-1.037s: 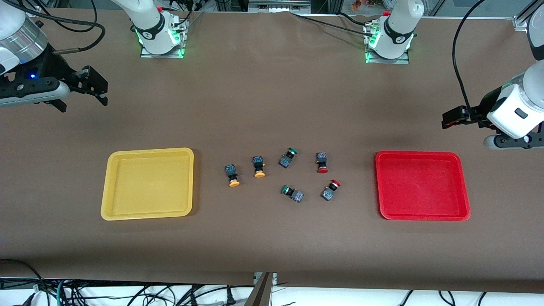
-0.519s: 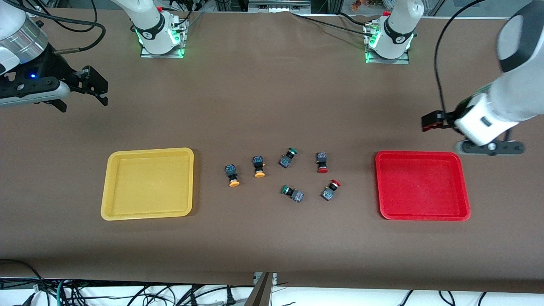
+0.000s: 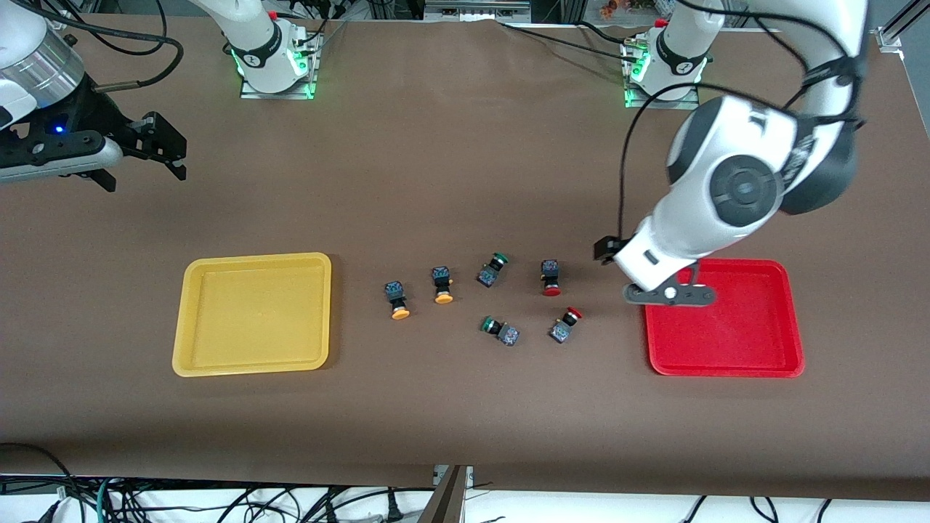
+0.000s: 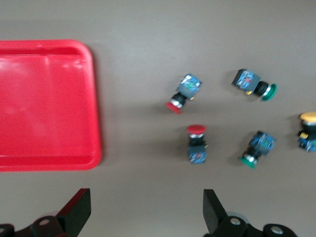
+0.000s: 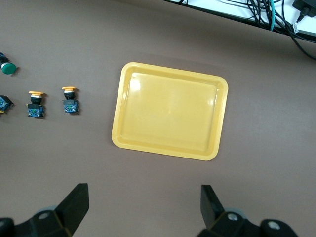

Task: Place red and yellow buttons in trays
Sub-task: 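Move the left gripper over the red-capped buttons beside the red tray, then lower the left gripper and grasp a red-capped button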

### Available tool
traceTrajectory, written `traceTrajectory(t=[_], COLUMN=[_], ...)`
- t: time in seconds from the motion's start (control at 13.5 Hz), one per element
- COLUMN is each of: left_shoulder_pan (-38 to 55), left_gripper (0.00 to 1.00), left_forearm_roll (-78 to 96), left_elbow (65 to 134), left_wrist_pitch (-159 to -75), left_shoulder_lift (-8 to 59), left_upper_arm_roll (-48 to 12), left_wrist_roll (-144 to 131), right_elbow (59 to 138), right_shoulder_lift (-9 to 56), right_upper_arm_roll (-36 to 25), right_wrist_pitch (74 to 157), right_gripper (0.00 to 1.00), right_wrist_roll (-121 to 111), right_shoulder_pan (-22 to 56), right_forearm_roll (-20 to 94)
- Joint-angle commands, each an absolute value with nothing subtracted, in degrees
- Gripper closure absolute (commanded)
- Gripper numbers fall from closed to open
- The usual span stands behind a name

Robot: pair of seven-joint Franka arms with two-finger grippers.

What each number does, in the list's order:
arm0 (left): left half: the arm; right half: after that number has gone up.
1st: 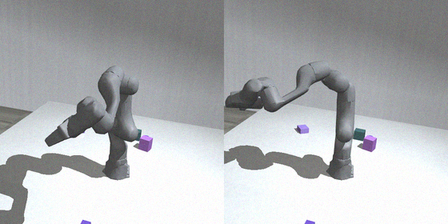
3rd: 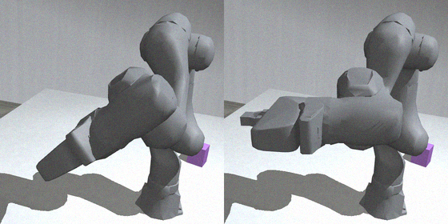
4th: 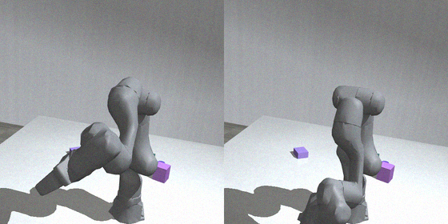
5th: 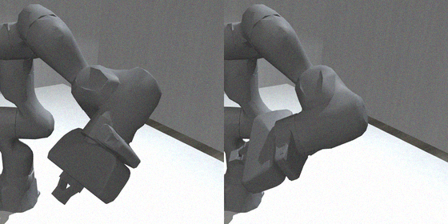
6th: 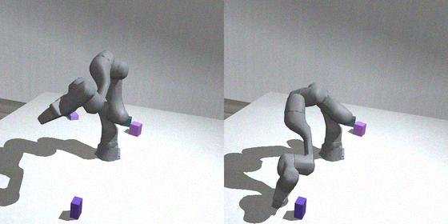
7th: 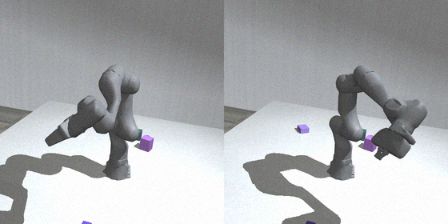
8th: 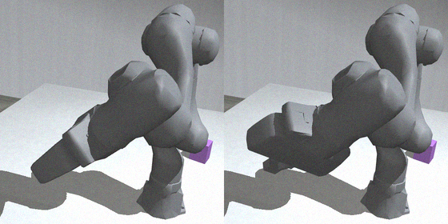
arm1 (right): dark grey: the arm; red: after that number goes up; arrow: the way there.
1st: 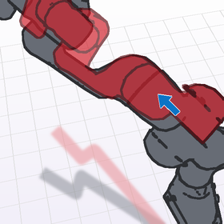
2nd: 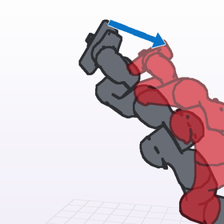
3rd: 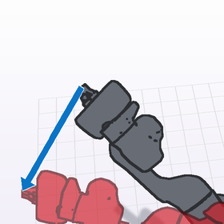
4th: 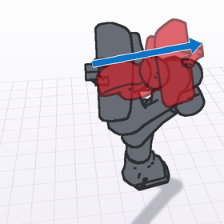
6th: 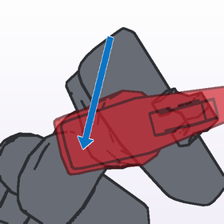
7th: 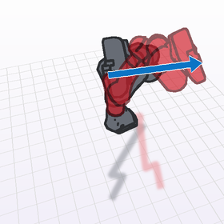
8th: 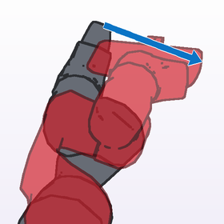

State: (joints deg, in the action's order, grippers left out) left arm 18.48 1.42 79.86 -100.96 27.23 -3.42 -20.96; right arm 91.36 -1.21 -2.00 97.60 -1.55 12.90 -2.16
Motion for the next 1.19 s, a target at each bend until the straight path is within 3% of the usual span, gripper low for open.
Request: traceTrajectory(t=[0.0,0.52,0.89,1.11], left_shoulder_pan=[21.26,26.19,25.93,26.19], left_gripper=[0.0,0.0,0.0,0.0], left_forearm_roll=[3.86,4.75,4.14,3.87], left_elbow=[78.31,80.67,85.78,89.63], left_wrist_pitch=[-103.35,-111.53,-114.96,-121.53], left_shoulder_lift=[31.01,40.69,40.87,41.04], left_upper_arm_roll=[-2.81,-2.99,-2.99,-2.99], left_wrist_roll=[-23.9,-23.91,-23.29,-23.2], right_elbow=[90.26,90.35,90.35,90.35], right_shoulder_lift=[-0.88,-0.88,-0.97,-0.97], right_upper_arm_roll=[-1.85,-1.76,-1.76,-1.76], right_wrist_pitch=[97.03,96.77,96.5,95.81], right_gripper=[0.0,0.0,0.0,0.0], right_wrist_roll=[-1.05,-1.67,-1.85,-1.85], right_shoulder_pan=[13.1,13.27,13.53,13.8], right_forearm_roll=[-2.72,-2.72,-2.72,-2.72])
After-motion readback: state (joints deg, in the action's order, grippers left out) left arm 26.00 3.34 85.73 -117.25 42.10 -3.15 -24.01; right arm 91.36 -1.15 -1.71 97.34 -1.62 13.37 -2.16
